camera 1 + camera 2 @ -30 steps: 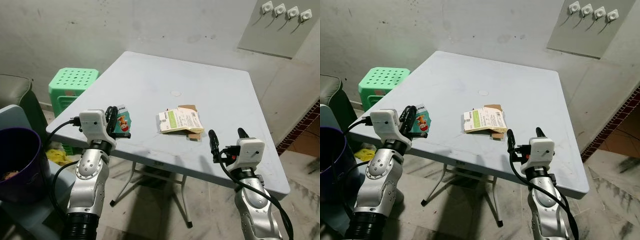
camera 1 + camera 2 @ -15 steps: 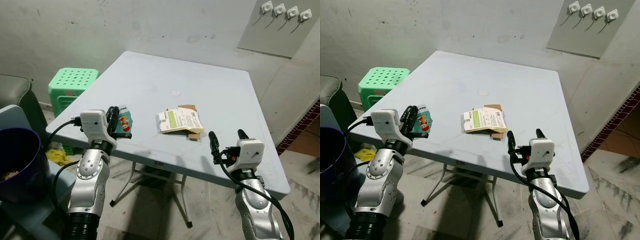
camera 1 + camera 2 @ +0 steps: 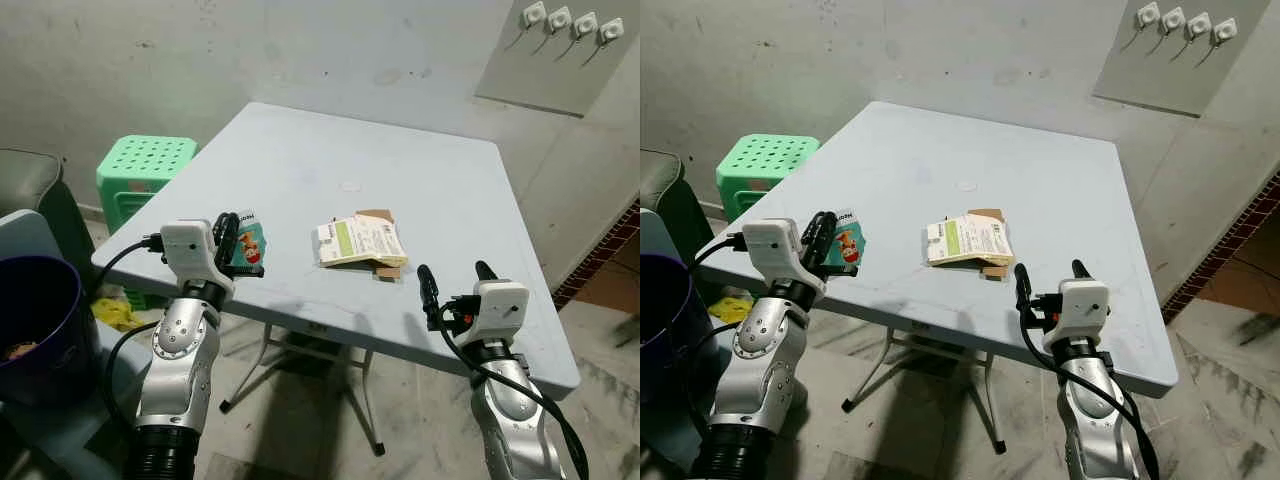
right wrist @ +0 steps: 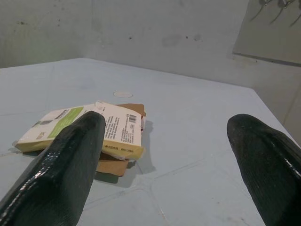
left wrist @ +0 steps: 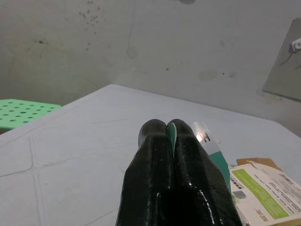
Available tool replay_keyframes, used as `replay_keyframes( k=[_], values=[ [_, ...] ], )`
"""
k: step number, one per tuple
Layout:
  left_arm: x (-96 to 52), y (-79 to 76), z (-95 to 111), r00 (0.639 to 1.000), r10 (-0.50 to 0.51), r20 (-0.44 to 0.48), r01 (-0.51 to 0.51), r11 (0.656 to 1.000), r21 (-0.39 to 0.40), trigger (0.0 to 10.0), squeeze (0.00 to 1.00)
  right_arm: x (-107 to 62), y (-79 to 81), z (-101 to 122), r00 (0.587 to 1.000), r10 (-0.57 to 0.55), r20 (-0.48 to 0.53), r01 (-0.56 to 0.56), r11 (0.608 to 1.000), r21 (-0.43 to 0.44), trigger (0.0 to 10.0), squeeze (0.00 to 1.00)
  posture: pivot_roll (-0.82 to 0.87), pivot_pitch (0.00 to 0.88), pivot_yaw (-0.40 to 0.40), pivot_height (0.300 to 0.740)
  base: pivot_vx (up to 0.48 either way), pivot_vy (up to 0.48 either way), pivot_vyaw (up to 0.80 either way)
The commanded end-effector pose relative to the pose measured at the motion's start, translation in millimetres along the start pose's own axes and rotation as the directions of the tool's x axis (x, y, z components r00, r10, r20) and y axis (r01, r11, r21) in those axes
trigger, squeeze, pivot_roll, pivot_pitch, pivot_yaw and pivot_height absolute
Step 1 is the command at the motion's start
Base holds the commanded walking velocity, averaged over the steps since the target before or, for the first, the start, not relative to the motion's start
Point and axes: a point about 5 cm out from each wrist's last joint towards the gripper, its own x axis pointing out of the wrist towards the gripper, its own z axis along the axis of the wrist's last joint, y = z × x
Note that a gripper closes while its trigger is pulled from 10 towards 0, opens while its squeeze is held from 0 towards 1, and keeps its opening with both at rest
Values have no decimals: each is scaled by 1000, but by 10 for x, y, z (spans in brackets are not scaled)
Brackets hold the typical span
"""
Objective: Picking trash to rubbish bin
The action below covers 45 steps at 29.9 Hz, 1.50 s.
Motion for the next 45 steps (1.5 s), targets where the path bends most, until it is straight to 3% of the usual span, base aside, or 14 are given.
replay_keyframes(
  k=[1,45],
  values=[
    [-4,-21,-13,1000,-13,-8,13,1000,3,10000,0,-3,-21,18,1000,3,1,-3,1000,-9,10000,0,1,0,-84,740,0,0,0],
    [-6,-17,-11,1000,-19,-9,19,1000,5,10000,0,25,4,23,1000,14,2,-13,999,-46,10000,0,10,0,-87,740,0,0,18]
  ],
)
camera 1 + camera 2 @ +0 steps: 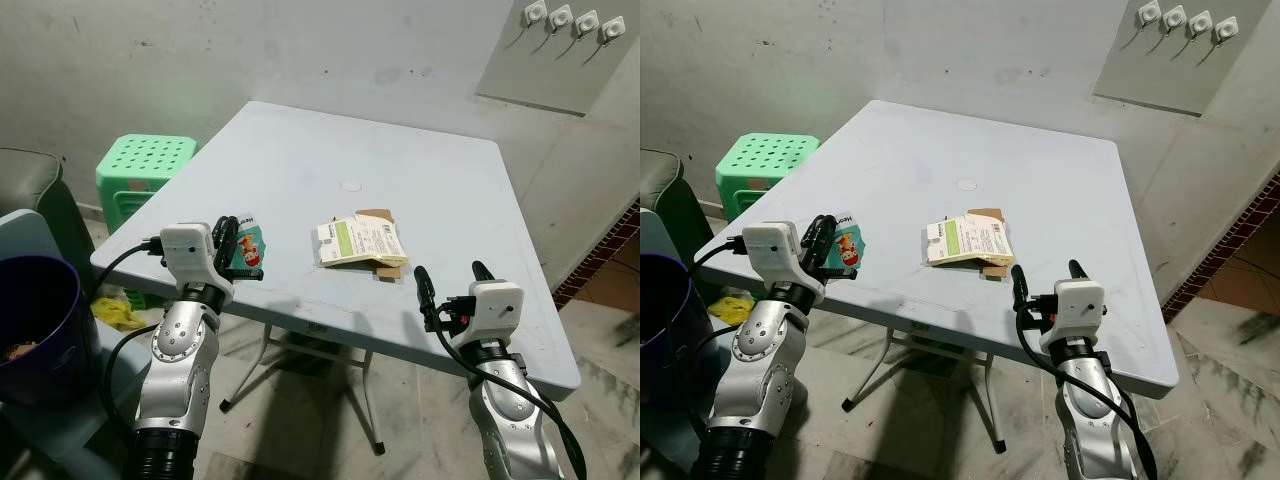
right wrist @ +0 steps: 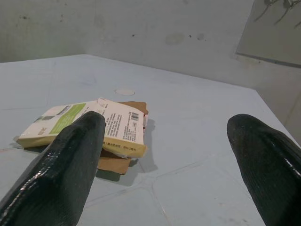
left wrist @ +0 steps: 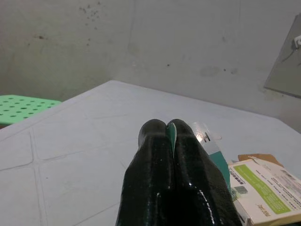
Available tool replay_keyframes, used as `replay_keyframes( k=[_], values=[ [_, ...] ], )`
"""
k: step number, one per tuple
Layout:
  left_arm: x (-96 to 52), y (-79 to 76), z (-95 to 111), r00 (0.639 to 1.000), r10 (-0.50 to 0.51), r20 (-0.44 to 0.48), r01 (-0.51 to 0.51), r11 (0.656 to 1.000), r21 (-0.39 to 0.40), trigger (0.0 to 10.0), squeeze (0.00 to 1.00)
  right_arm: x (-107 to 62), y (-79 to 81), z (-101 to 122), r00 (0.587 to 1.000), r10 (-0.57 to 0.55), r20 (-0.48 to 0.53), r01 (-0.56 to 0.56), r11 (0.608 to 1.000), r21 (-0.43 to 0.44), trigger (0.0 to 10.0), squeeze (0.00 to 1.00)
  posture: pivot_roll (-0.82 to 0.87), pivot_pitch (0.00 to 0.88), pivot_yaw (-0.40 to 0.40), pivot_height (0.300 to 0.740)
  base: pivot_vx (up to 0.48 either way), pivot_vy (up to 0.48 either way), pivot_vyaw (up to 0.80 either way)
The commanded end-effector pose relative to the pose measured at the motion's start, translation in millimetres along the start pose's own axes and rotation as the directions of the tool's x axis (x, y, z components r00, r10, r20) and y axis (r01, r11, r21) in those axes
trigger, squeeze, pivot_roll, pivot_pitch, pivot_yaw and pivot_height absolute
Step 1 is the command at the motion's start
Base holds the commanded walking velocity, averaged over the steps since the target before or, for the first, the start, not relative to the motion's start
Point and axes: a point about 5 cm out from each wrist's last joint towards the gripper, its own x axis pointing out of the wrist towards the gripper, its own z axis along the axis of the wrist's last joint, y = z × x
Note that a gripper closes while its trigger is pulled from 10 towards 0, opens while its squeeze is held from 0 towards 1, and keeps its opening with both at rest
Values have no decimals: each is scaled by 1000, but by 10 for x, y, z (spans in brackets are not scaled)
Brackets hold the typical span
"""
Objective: Picking trash to rubbish bin
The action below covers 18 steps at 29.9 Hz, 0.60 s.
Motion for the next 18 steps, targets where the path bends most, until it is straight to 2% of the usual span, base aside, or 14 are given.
replay_keyframes(
  k=[1,11,15,18],
  values=[
    [16,-27,17,1000,-22,2,22,1000,8,10000,0,23,-22,26,1000,1,6,-1,1000,-22,10000,0,10,0,-87,740,0,0,800],
    [22,-7,6,1000,-10,2,10,1000,10,10000,0,65,-5,42,1000,3,11,-2,1000,-31,10000,0,12,0,-91,740,0,0,800],
    [0,-16,2,1000,-20,9,19,998,53,10000,0,62,-33,58,1000,-6,17,7,999,-33,10000,0,11,0,-90,740,0,0,800],
    [-33,-22,-28,1000,-18,1,18,999,48,10000,0,61,-53,66,1000,-16,21,16,999,-29,10000,0,7,0,-88,740,0,0,800]
  ],
)
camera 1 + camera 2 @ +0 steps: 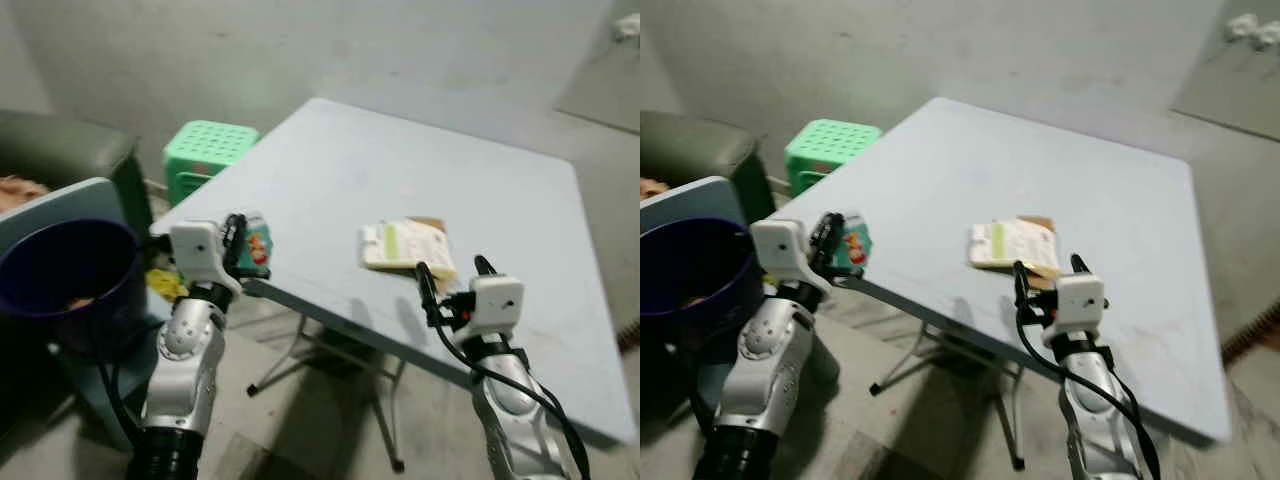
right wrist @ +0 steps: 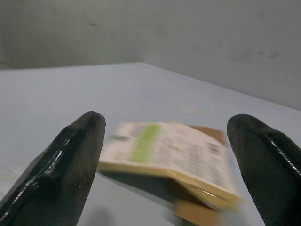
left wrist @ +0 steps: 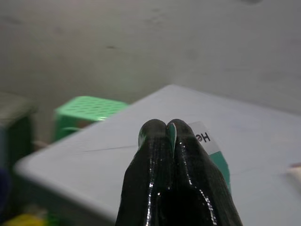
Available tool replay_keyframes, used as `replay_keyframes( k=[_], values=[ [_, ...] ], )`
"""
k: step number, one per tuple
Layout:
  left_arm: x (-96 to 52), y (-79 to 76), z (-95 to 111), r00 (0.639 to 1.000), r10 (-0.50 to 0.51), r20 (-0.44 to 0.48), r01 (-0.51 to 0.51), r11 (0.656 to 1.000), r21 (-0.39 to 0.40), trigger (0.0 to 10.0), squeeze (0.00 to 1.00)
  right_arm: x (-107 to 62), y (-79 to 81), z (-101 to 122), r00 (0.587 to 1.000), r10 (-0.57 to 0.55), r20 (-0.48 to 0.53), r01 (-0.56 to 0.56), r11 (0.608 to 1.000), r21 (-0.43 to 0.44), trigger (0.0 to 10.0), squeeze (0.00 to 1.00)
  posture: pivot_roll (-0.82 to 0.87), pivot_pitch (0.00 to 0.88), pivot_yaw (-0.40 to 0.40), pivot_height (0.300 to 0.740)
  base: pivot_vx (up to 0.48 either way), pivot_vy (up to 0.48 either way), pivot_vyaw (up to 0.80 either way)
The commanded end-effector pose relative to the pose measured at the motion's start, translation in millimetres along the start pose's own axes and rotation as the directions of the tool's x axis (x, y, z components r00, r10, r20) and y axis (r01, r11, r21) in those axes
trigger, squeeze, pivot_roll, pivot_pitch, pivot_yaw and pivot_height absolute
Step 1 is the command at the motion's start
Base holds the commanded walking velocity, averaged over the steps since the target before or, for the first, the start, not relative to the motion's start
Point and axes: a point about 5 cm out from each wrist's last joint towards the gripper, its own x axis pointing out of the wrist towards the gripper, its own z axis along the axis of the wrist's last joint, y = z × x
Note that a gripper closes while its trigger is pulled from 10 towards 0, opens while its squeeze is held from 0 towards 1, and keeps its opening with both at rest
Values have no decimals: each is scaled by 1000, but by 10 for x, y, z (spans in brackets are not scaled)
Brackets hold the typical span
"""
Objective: Picking trash to rubbish bin
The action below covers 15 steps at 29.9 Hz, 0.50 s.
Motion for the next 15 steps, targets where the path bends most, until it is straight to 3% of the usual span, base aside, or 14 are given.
replay_keyframes(
  k=[1,15],
  values=[
    [-16,-75,-28,1000,-19,-2,19,1000,-7,10000,0,-19,-100,-8,999,-32,-9,32,999,-16,10000,0,7,0,-89,740,0,0,800],
    [24,-29,-14,1000,-11,-12,11,1000,-14,10000,0,1,-77,-10,1000,-15,-9,15,1000,-15,10000,0,16,0,-94,740,0,0,800]
  ],
)
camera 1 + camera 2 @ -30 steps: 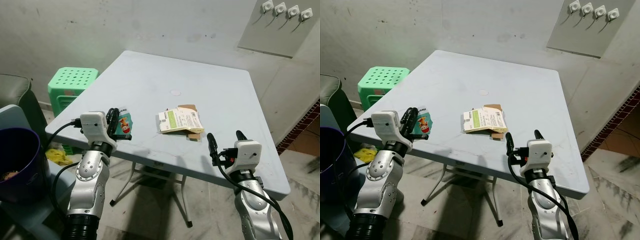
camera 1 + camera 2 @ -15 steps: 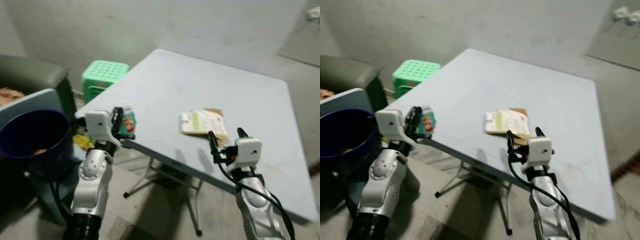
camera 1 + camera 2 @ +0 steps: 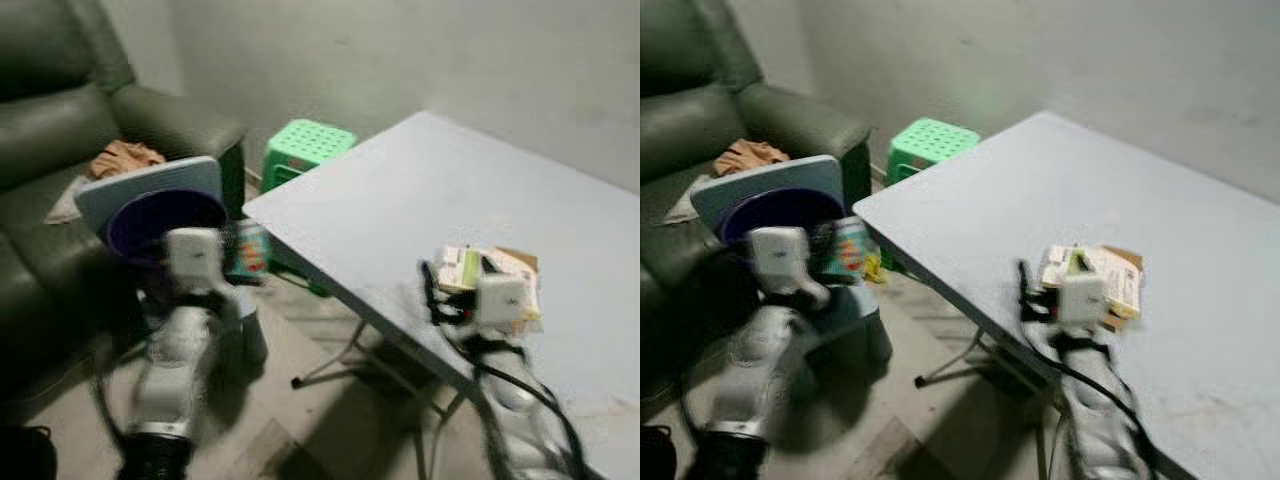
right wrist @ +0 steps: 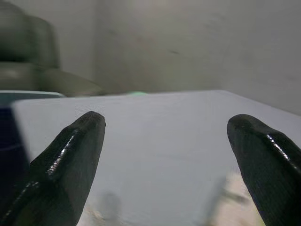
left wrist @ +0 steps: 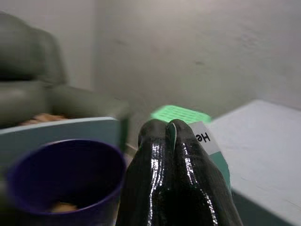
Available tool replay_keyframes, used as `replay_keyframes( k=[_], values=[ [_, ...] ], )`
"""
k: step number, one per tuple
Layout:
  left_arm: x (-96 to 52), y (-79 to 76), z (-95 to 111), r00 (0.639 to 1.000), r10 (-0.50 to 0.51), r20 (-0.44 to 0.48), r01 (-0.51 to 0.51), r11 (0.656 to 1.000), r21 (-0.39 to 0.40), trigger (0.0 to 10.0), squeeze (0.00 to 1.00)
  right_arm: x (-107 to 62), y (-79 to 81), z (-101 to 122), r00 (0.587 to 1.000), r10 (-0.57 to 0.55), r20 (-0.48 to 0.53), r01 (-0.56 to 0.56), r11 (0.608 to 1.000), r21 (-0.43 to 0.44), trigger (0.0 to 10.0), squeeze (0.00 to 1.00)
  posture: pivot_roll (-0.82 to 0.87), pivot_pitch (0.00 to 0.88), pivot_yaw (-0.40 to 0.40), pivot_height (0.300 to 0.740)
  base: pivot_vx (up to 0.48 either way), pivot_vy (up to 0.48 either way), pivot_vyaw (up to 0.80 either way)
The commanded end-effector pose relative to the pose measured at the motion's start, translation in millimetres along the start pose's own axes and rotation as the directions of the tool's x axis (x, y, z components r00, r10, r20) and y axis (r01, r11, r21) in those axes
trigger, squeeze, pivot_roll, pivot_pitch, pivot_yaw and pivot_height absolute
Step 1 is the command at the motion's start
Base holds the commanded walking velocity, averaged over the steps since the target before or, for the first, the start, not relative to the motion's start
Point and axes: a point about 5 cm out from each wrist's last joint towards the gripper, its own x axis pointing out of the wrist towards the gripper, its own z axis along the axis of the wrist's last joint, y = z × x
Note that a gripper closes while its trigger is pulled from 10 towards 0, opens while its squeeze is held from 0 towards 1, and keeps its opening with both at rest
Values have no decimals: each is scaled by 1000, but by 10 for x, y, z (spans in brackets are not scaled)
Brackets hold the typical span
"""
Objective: Picking trash to rubbish bin
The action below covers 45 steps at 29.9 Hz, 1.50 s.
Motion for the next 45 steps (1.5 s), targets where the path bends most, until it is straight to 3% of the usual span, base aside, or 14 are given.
replay_keyframes(
  k=[1,18,21,22,45],
  values=[
    [30,-117,-5,999,-33,-9,33,999,-20,10000,0,-23,-85,-33,1000,-23,-19,23,1000,-12,10000,0,17,0,-94,740,0,0,800],
    [33,-135,-21,999,-27,-23,27,999,-24,10000,0,-15,-73,-30,1000,-7,-20,7,1000,-16,10000,0,18,0,-99,740,0,0,800],
    [35,-142,-28,999,-29,-26,29,999,-24,10000,0,-15,-66,-31,1000,-12,-14,13,1000,27,10000,0,16,0,-99,740,0,0,567],
    [35,-147,-32,999,-30,-30,29,999,-26,10000,0,-17,-68,-36,1000,-17,-17,18,998,65,10000,0,16,0,-99,740,0,0,0],
    [59,-158,-50,998,-42,-54,39,997,-60,10000,0,6,-34,-30,999,30,-14,-29,998,59,10000,0,22,0,-106,740,0,0,0]
  ],
)
